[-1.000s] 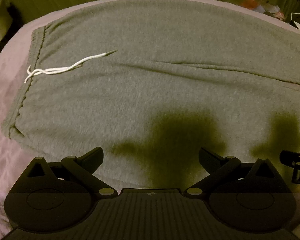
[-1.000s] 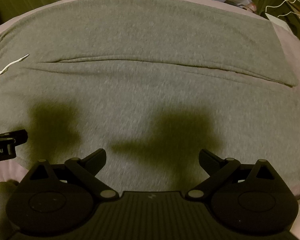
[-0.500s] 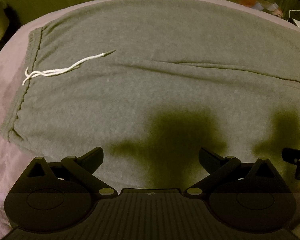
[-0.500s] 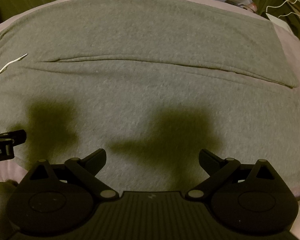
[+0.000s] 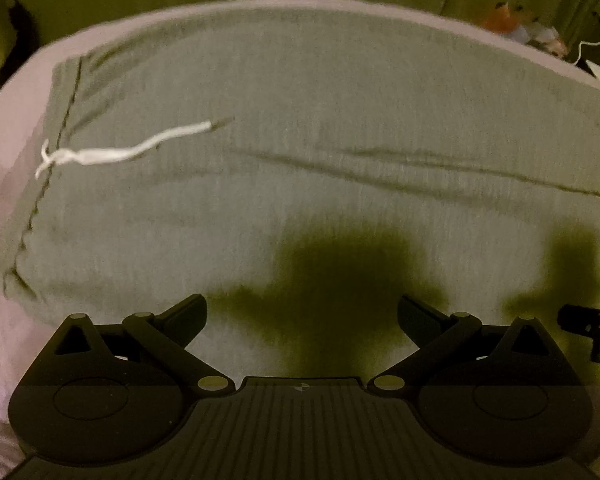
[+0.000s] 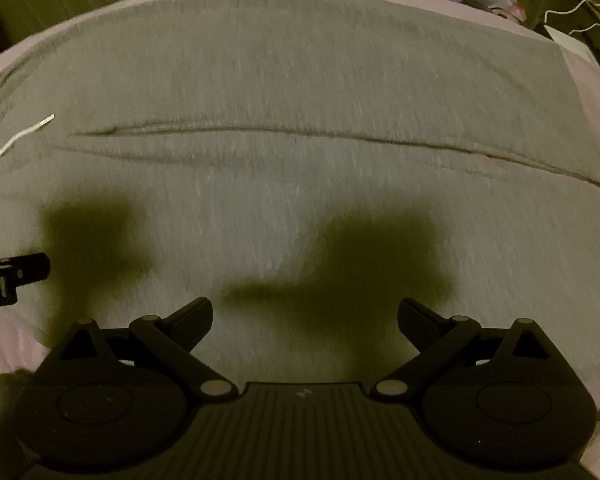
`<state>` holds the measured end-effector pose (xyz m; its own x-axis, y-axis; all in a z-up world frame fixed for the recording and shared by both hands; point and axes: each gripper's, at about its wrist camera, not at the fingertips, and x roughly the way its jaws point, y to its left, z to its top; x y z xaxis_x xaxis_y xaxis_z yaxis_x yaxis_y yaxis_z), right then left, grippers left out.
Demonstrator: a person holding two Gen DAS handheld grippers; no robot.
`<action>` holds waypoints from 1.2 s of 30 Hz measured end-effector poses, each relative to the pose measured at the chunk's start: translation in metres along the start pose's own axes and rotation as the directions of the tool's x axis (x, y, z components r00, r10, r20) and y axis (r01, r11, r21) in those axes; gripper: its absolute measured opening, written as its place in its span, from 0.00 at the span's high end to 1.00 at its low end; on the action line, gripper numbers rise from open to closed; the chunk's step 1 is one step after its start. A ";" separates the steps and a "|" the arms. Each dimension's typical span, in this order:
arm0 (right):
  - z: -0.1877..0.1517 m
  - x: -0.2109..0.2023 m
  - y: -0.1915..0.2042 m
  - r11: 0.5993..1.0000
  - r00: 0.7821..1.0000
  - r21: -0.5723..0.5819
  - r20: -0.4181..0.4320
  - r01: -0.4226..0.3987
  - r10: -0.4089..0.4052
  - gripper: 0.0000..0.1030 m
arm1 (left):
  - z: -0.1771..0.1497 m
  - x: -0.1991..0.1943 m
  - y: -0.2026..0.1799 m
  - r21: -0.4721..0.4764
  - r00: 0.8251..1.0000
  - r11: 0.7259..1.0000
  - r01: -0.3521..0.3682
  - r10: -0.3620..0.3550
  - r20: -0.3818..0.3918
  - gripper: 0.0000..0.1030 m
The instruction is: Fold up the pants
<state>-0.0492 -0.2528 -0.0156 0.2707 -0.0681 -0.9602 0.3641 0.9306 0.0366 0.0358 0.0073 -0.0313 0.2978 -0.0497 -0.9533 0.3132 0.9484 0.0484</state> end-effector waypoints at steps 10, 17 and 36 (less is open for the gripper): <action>0.018 -0.013 -0.013 0.997 0.970 0.023 0.237 -0.072 0.064 0.04 | 0.031 -0.008 -0.001 0.035 0.991 0.999 0.014 -0.019 0.133 0.00; 0.043 -0.004 -0.024 0.982 0.886 -0.107 0.424 -0.157 0.188 0.04 | 0.058 -0.002 -0.004 0.143 0.954 0.990 0.007 -0.049 0.295 0.00; 0.182 0.122 -0.035 0.983 0.859 -0.172 0.491 -0.070 0.147 0.50 | 0.140 0.098 0.015 -0.142 0.964 0.984 0.104 -0.065 0.258 0.00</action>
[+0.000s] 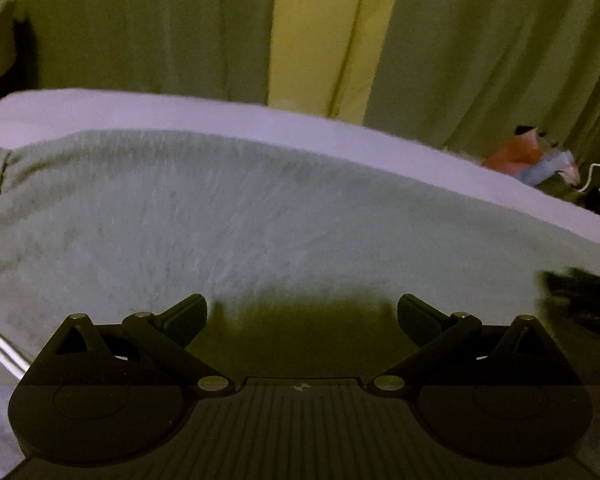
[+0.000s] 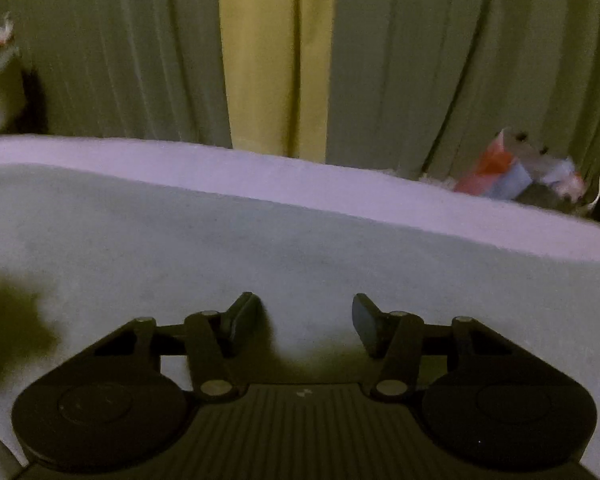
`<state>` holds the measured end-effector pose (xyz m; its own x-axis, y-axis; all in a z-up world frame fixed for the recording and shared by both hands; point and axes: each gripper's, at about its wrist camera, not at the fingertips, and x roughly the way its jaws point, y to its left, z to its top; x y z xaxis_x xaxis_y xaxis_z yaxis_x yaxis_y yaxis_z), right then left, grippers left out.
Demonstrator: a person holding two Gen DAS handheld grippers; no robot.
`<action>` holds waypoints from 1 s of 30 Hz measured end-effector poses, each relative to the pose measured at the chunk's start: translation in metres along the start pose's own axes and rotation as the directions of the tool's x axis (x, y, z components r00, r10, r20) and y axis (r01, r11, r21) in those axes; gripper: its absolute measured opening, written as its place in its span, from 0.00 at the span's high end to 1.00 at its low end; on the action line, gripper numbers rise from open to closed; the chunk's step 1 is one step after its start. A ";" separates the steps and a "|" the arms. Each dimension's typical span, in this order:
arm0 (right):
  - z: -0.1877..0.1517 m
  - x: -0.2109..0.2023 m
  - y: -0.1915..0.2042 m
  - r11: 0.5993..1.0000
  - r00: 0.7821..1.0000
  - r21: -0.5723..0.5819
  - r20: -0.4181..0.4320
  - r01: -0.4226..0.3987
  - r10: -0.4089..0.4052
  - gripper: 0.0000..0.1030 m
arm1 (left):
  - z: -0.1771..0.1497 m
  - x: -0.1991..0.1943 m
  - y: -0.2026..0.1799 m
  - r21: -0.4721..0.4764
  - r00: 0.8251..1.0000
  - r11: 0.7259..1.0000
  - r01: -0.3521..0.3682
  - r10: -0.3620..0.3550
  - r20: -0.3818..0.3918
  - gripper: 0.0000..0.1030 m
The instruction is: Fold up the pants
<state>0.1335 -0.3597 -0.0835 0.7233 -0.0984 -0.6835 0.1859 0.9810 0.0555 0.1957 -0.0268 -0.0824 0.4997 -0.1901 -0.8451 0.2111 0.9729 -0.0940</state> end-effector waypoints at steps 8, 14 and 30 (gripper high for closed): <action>-0.011 -0.032 -0.145 0.887 0.921 0.253 -0.053 0.386 -0.386 0.56 | -0.013 0.011 -0.026 0.127 1.000 0.992 -0.013 0.016 -0.026 0.00; 0.007 -0.016 -0.131 0.961 0.989 0.237 -0.052 0.144 -0.136 0.57 | -0.015 0.025 -0.056 0.201 0.998 0.979 0.027 -0.013 -0.068 0.00; 0.002 -0.018 -0.163 0.889 0.937 0.312 -0.210 0.334 -0.279 0.21 | -0.006 0.025 -0.047 0.199 0.993 0.977 0.079 -0.061 -0.099 0.00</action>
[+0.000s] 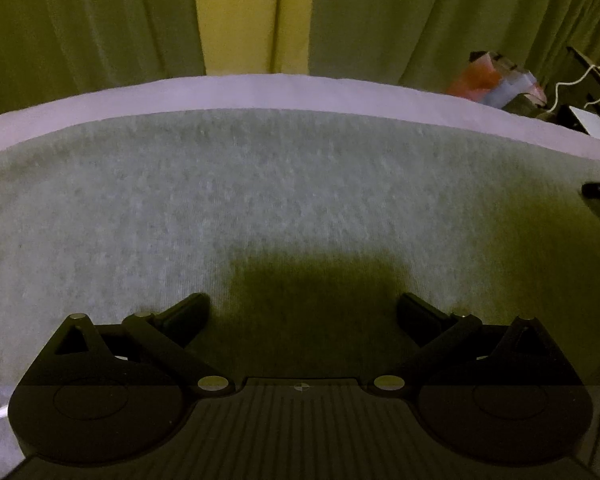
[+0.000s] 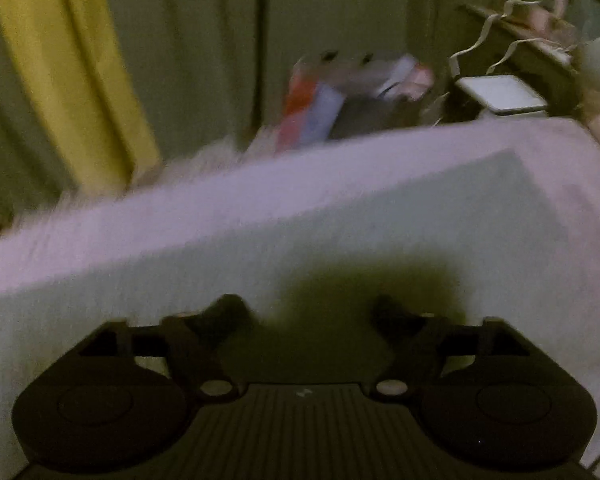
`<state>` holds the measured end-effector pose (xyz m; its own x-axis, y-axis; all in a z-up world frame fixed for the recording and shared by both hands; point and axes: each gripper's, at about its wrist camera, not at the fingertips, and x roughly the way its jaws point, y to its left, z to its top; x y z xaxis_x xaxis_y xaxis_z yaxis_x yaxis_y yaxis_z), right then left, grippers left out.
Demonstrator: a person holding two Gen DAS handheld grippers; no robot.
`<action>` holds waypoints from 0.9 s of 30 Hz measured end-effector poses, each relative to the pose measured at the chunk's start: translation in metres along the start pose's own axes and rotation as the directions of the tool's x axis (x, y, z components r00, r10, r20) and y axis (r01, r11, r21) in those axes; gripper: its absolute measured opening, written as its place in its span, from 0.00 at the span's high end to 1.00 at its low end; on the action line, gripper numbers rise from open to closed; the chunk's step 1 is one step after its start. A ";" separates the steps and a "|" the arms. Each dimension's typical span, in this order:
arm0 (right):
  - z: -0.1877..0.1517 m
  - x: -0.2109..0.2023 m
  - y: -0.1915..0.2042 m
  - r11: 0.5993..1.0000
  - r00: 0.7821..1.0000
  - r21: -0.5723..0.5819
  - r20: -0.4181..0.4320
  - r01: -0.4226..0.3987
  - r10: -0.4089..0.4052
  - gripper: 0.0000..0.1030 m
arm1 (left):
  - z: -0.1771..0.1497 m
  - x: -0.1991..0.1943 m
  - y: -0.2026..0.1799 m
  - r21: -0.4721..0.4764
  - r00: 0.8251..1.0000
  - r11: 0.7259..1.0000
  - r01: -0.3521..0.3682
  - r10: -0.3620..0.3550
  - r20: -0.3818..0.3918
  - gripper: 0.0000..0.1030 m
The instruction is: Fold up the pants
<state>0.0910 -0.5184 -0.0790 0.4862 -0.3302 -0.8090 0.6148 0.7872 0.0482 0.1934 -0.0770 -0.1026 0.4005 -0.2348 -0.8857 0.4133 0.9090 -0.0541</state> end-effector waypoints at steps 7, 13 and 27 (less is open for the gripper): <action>0.019 0.013 -0.009 0.959 0.959 0.067 0.049 0.277 -0.280 0.15 | 0.027 -0.014 0.017 -0.018 0.991 0.992 -0.123 0.123 0.045 0.00; 0.004 -0.003 0.027 0.993 0.993 -0.002 -0.025 0.119 -0.119 0.10 | 0.058 -0.011 0.049 -0.116 0.982 0.975 -0.189 0.191 0.005 0.00; 0.019 -0.014 0.094 0.994 0.995 -0.104 -0.093 0.035 -0.045 0.02 | 0.084 0.004 0.092 -0.192 0.967 0.948 -0.254 0.242 -0.080 0.00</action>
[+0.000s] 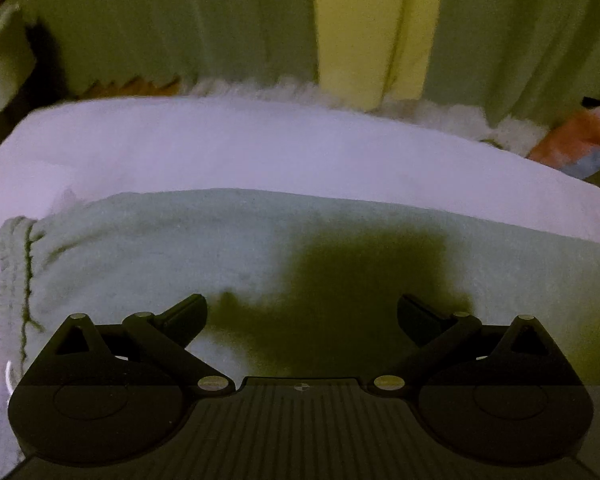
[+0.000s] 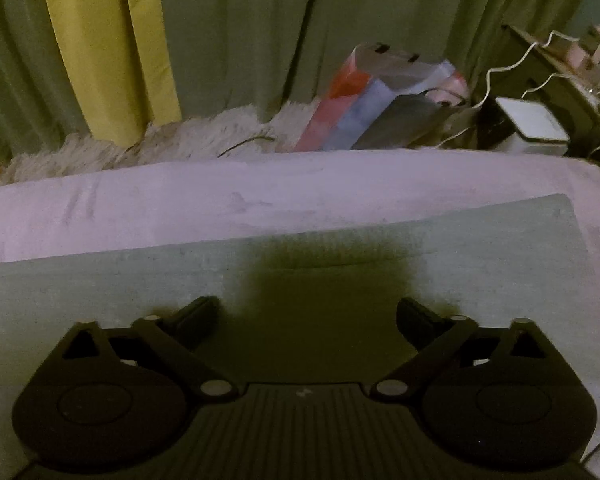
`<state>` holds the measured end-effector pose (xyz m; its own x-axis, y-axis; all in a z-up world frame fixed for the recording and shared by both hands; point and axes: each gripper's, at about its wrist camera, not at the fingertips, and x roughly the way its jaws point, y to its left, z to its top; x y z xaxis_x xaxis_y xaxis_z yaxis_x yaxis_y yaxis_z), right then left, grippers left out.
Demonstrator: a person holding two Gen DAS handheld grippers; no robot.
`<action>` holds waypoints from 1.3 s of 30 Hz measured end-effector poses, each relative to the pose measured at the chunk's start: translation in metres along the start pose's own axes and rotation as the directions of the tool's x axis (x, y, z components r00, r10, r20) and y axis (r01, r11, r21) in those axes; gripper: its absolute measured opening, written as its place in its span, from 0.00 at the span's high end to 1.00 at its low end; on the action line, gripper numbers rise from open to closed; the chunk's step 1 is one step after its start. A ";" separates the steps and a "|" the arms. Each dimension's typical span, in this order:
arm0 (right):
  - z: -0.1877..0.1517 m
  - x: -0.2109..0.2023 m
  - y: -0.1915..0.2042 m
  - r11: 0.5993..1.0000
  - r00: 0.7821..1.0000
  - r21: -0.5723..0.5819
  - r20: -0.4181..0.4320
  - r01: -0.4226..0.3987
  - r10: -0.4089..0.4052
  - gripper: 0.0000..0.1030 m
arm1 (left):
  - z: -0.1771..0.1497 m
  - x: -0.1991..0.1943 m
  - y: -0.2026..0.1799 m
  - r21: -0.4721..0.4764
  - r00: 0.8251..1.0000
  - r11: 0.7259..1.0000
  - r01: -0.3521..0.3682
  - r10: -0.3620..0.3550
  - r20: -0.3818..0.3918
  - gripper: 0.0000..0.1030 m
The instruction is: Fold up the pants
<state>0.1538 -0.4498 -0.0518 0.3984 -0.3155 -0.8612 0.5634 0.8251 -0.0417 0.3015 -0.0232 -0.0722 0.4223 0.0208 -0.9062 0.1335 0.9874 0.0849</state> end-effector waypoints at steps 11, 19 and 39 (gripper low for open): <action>0.021 0.017 -0.023 0.983 0.985 0.150 -0.154 0.103 -0.079 0.02 | 0.073 0.030 0.024 -0.088 0.976 0.993 -0.074 0.054 -0.211 0.00; 0.042 0.022 -0.059 0.957 0.970 0.228 -0.202 0.180 -0.134 0.02 | 0.115 0.069 0.050 -0.287 0.920 0.957 -0.026 -0.089 -0.382 0.00; 0.077 0.051 -0.104 0.919 0.935 0.294 -0.311 0.262 -0.168 0.02 | 0.121 0.084 0.051 -0.385 0.881 0.917 -0.102 -0.096 -0.463 0.12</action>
<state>0.1709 -0.5878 -0.0522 0.0531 -0.2877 -0.9562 0.8350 0.5380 -0.1155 0.4526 0.0103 -0.0939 -0.0557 -0.0042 -0.9984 -0.2658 0.9640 0.0108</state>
